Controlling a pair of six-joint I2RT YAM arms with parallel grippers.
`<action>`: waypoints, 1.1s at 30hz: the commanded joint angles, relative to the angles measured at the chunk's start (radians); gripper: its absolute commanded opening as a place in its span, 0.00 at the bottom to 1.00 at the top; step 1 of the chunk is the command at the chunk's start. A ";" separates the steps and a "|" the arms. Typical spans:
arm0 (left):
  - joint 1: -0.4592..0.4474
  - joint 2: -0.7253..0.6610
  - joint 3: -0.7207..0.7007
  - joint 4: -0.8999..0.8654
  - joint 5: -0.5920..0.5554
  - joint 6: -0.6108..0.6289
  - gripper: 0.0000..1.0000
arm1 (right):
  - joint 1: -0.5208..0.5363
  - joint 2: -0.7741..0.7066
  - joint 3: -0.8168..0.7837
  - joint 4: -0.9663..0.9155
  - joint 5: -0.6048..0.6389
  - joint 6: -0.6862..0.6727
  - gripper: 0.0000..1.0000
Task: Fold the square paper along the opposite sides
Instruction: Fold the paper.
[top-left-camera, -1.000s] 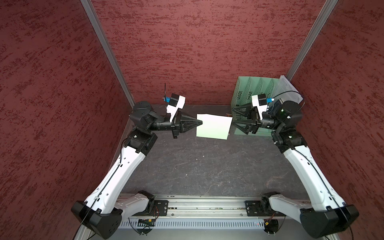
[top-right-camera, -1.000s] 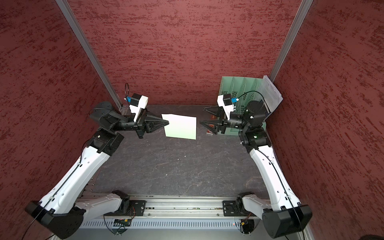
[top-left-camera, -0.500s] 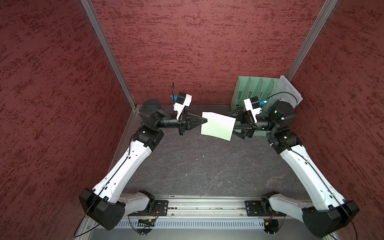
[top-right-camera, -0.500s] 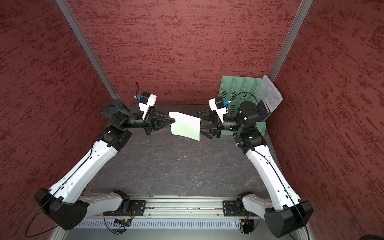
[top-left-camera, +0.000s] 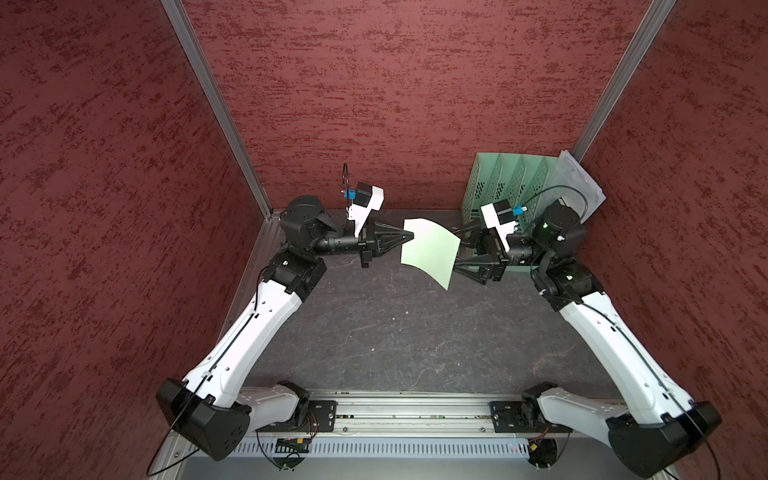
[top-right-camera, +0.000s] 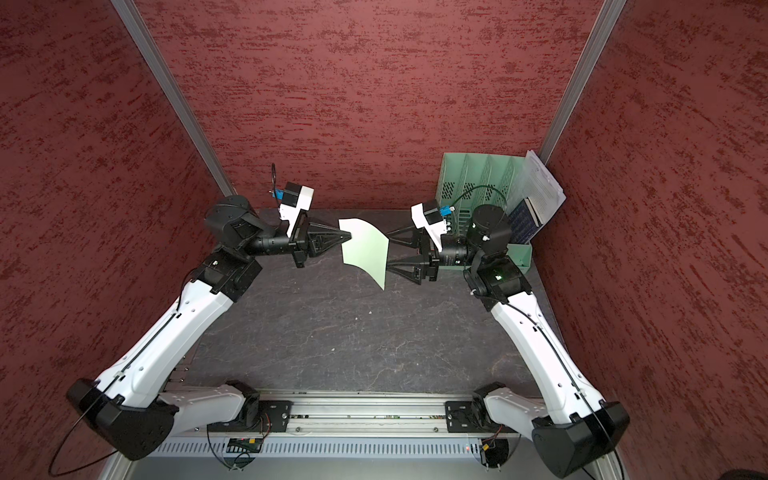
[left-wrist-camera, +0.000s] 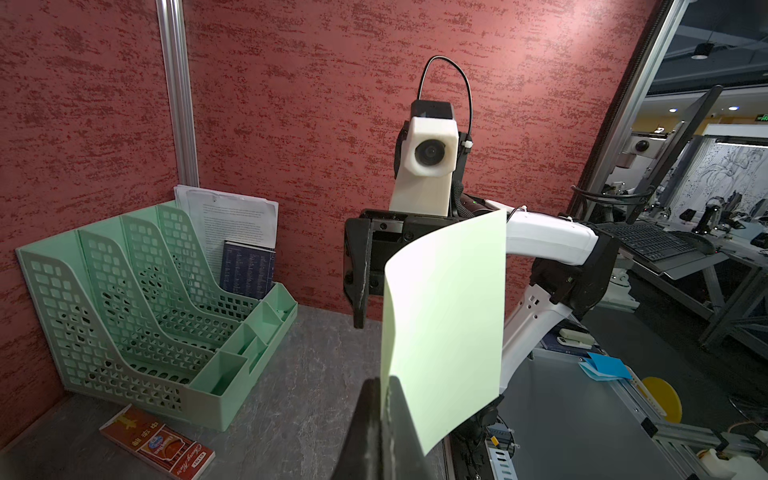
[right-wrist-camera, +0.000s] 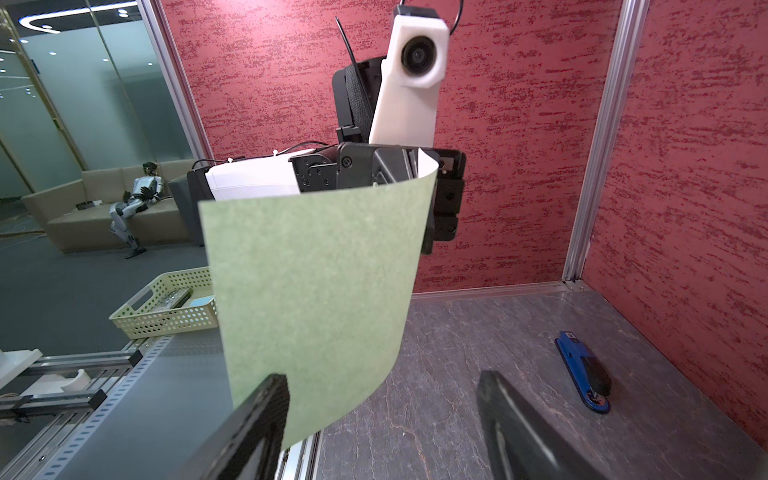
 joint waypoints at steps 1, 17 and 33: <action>-0.005 -0.010 0.018 -0.021 -0.010 0.027 0.00 | 0.011 -0.005 0.032 -0.009 0.016 -0.010 0.76; -0.007 -0.004 0.015 -0.056 -0.059 0.072 0.00 | 0.055 0.027 0.038 0.002 0.030 0.007 0.79; -0.023 0.015 0.016 -0.090 -0.123 0.111 0.00 | 0.080 0.058 0.036 0.069 0.028 0.068 0.83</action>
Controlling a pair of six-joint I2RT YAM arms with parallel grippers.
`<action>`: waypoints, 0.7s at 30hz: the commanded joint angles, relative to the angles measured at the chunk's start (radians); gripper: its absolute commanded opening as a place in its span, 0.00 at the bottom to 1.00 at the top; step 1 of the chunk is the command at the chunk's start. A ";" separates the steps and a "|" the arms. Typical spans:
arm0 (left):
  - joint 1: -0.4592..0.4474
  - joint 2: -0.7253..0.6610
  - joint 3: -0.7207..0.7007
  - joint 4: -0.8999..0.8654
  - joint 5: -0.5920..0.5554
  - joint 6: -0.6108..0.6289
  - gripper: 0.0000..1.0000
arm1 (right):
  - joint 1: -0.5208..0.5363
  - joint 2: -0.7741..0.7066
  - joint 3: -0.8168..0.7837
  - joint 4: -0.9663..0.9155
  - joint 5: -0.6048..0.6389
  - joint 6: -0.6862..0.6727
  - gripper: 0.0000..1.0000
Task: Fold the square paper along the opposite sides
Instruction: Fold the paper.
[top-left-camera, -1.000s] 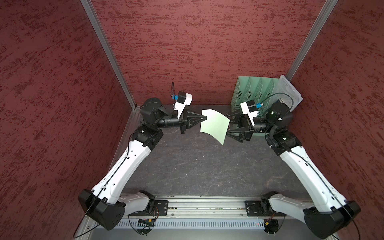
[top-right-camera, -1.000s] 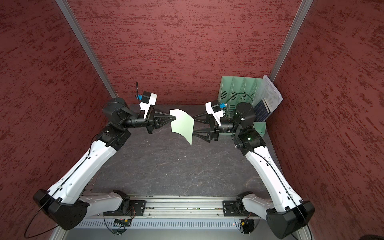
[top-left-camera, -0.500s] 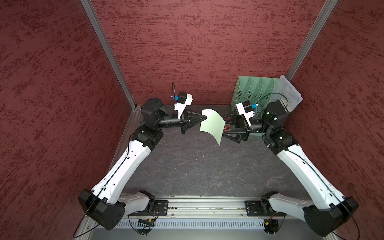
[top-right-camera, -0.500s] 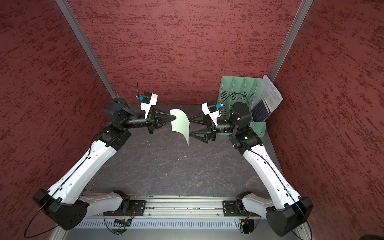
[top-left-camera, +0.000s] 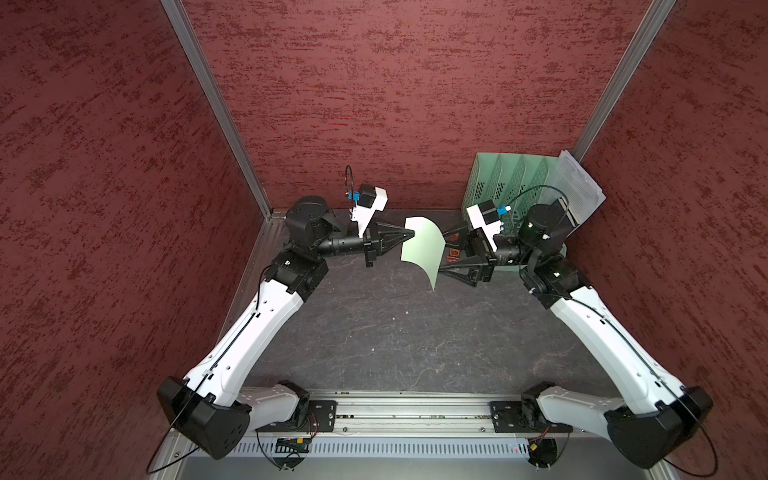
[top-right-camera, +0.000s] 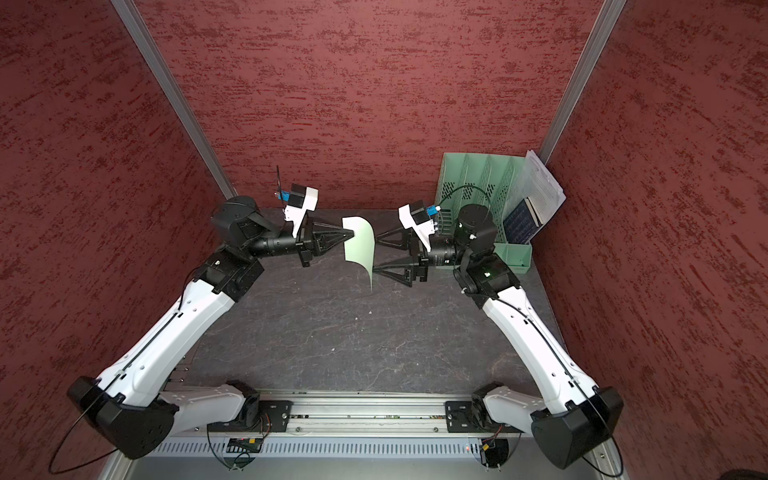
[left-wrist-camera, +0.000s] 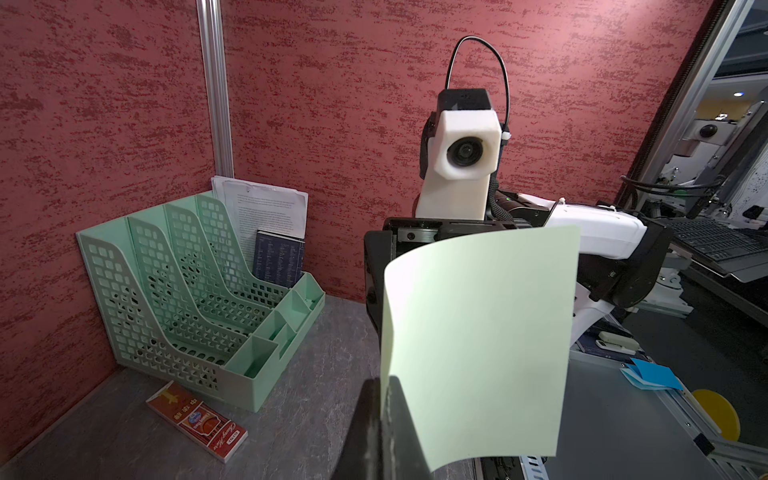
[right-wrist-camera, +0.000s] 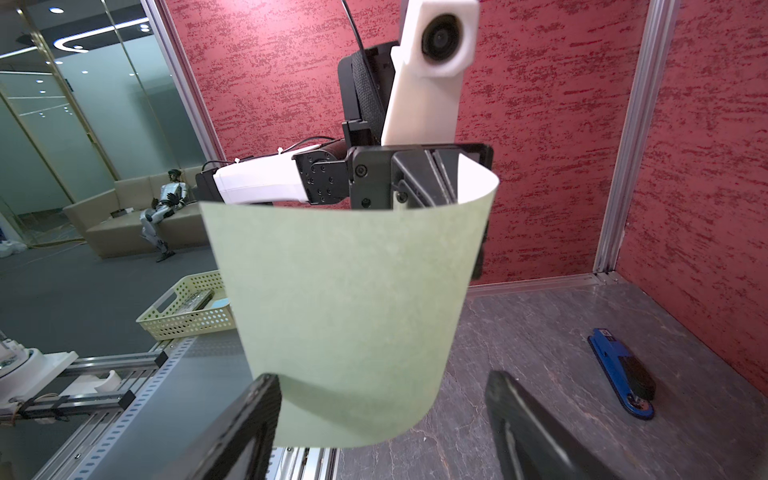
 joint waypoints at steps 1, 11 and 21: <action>-0.008 0.006 0.015 -0.026 -0.027 0.027 0.00 | 0.014 0.008 0.036 0.043 0.013 0.023 0.83; -0.018 0.008 0.019 -0.023 -0.047 0.033 0.00 | 0.031 0.037 0.033 0.064 0.022 0.042 0.84; -0.031 0.006 0.023 -0.025 -0.044 0.035 0.00 | 0.043 0.059 0.031 0.075 0.037 0.041 0.84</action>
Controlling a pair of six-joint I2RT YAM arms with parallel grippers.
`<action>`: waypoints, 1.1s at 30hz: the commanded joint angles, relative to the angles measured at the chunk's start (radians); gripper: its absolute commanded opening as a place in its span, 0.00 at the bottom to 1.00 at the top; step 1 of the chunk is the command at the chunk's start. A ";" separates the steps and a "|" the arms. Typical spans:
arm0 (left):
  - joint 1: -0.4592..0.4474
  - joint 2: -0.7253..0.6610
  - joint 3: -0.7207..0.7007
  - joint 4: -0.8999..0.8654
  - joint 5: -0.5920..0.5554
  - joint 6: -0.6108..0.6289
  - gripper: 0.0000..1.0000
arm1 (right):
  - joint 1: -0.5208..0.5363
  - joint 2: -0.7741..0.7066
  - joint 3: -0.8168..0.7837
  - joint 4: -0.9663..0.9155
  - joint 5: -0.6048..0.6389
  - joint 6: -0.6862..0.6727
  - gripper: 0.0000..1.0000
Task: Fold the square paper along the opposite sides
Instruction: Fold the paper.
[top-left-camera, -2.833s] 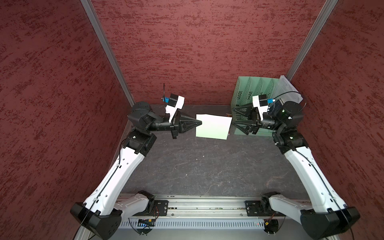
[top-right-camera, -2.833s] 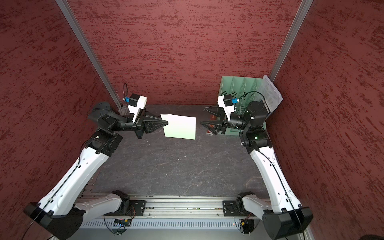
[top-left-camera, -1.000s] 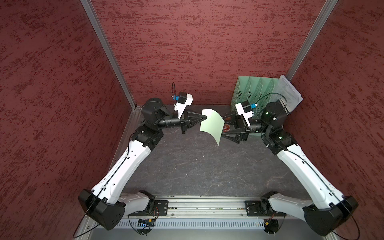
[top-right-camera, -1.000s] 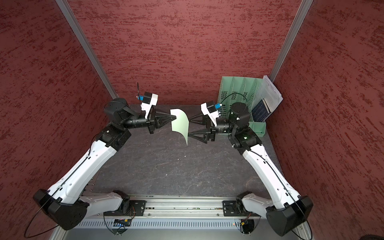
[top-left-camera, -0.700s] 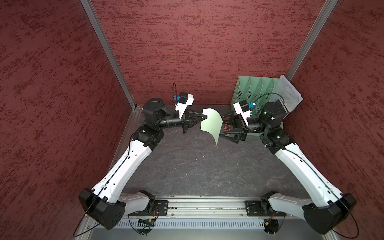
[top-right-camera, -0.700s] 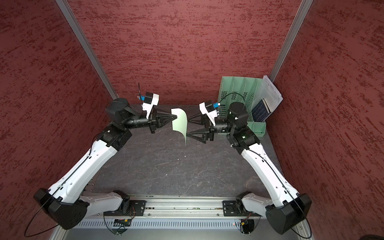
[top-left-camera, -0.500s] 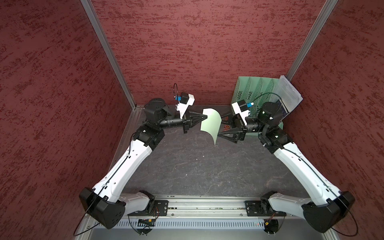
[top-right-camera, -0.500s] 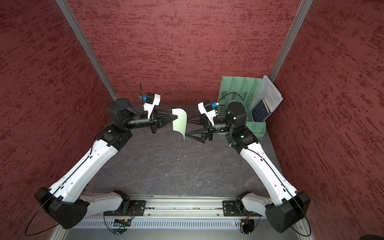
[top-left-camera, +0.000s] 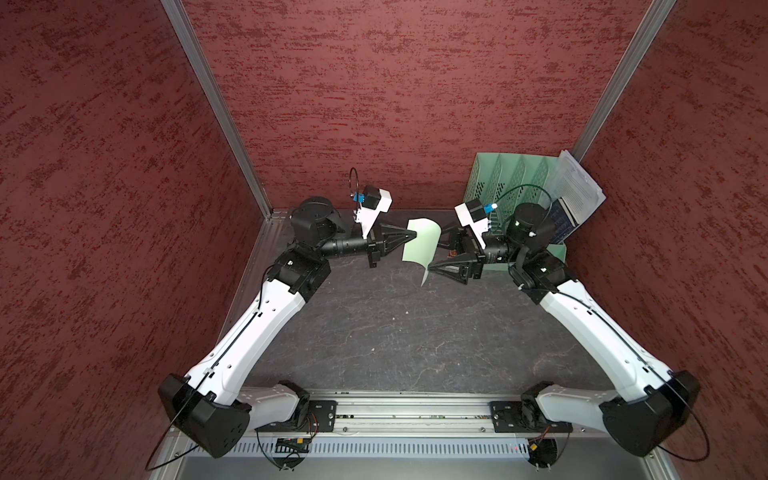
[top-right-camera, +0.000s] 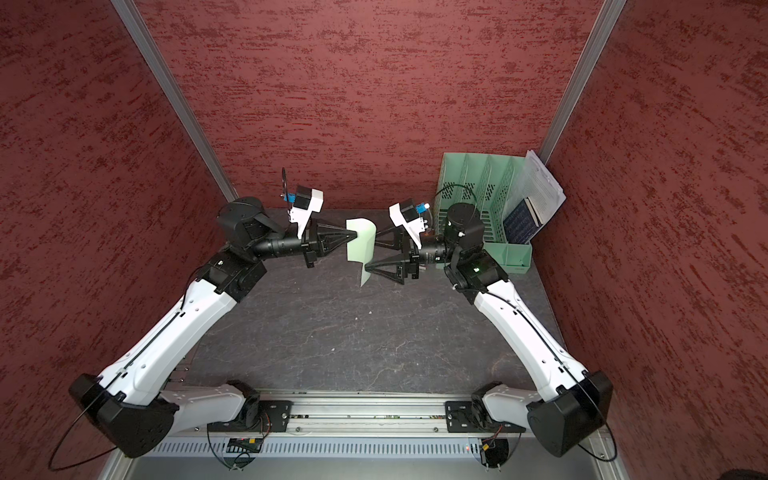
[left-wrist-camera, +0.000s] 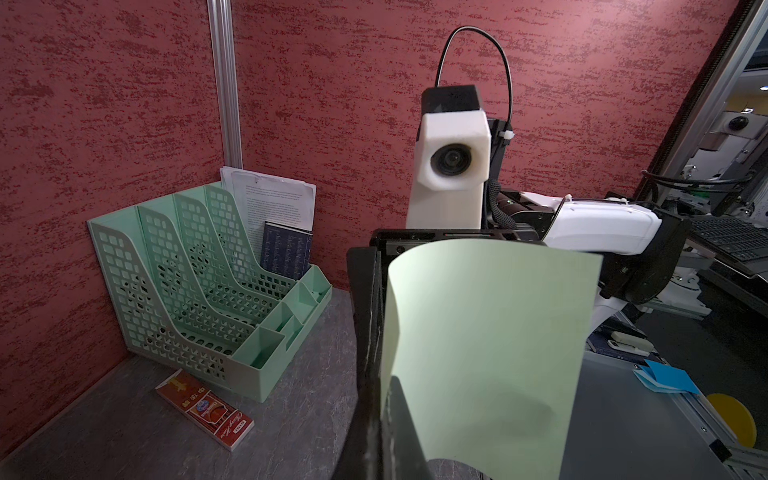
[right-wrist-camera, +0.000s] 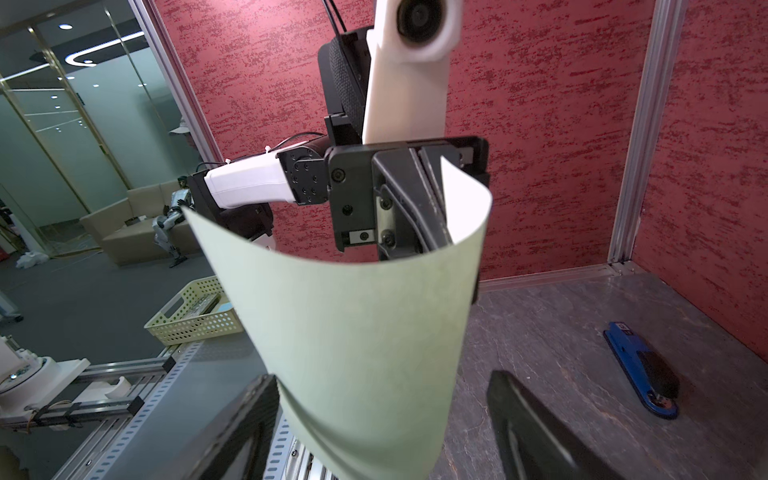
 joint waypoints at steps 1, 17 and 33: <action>-0.008 0.003 0.022 -0.004 -0.003 0.013 0.00 | 0.013 0.005 0.031 0.035 0.018 0.009 0.84; -0.026 0.014 0.029 0.001 -0.004 0.014 0.00 | 0.038 0.032 0.045 0.007 0.034 -0.015 0.62; -0.036 0.016 0.033 -0.003 -0.006 0.018 0.00 | 0.053 0.044 0.059 -0.029 0.046 -0.040 0.51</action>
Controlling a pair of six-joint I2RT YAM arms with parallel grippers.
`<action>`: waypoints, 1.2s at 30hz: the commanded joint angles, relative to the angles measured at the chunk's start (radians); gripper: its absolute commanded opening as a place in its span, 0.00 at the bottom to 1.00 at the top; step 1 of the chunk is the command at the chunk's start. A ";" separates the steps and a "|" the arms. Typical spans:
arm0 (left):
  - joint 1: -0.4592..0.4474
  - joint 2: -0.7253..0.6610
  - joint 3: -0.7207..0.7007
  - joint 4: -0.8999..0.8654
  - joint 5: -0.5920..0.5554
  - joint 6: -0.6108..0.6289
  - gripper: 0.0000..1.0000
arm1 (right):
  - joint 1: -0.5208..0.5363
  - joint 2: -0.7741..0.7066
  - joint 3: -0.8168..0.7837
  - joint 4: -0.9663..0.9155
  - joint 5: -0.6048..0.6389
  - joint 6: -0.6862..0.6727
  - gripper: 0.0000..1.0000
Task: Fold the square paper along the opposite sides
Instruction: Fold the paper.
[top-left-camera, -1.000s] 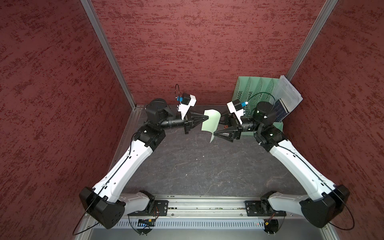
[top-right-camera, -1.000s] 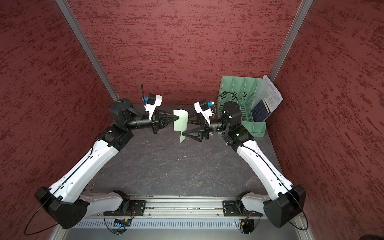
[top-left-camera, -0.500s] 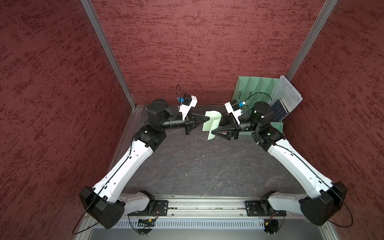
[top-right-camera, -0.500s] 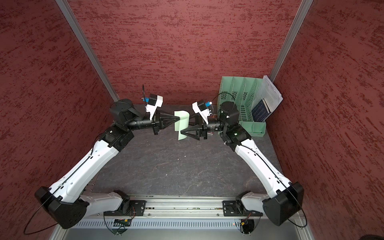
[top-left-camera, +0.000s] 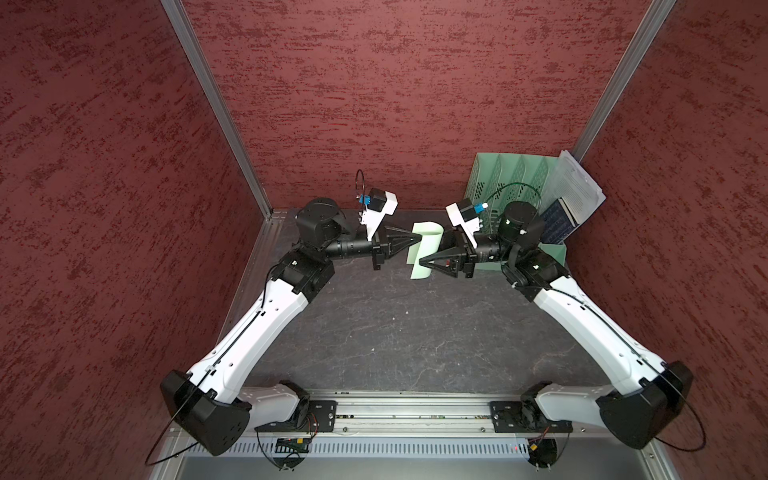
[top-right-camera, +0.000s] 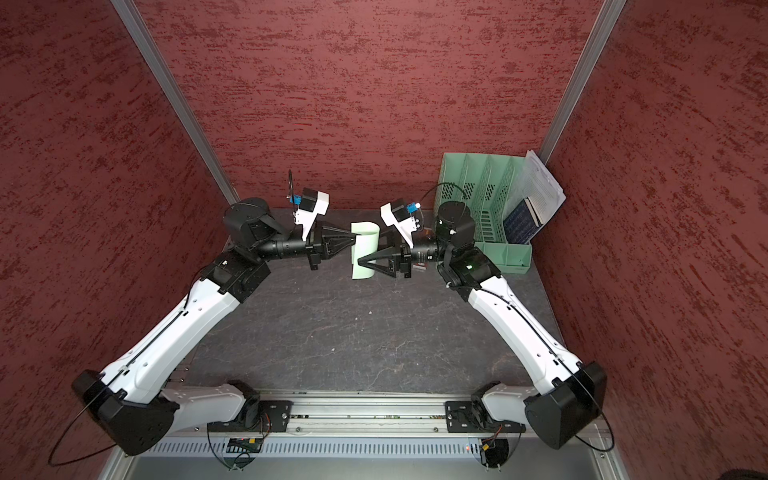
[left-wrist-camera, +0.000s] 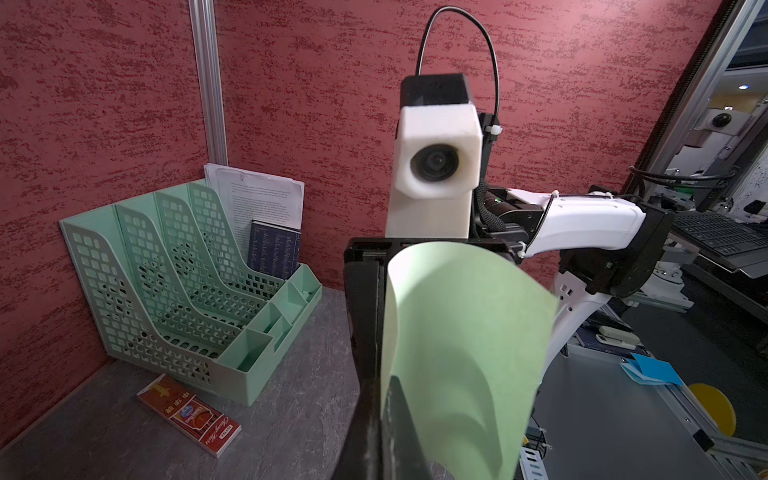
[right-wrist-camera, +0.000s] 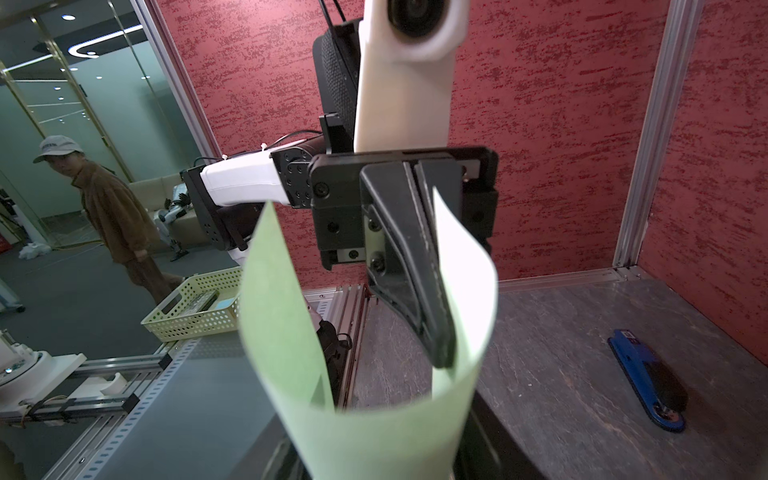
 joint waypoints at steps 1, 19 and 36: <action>-0.007 0.007 0.031 -0.006 -0.005 0.018 0.00 | 0.013 0.012 0.029 -0.018 0.020 -0.013 0.51; -0.011 0.006 0.030 -0.017 -0.004 0.026 0.00 | 0.027 -0.001 0.037 -0.045 0.048 -0.042 0.44; -0.009 -0.002 0.019 -0.016 -0.013 0.030 0.00 | 0.028 -0.020 0.029 -0.028 0.059 -0.041 0.42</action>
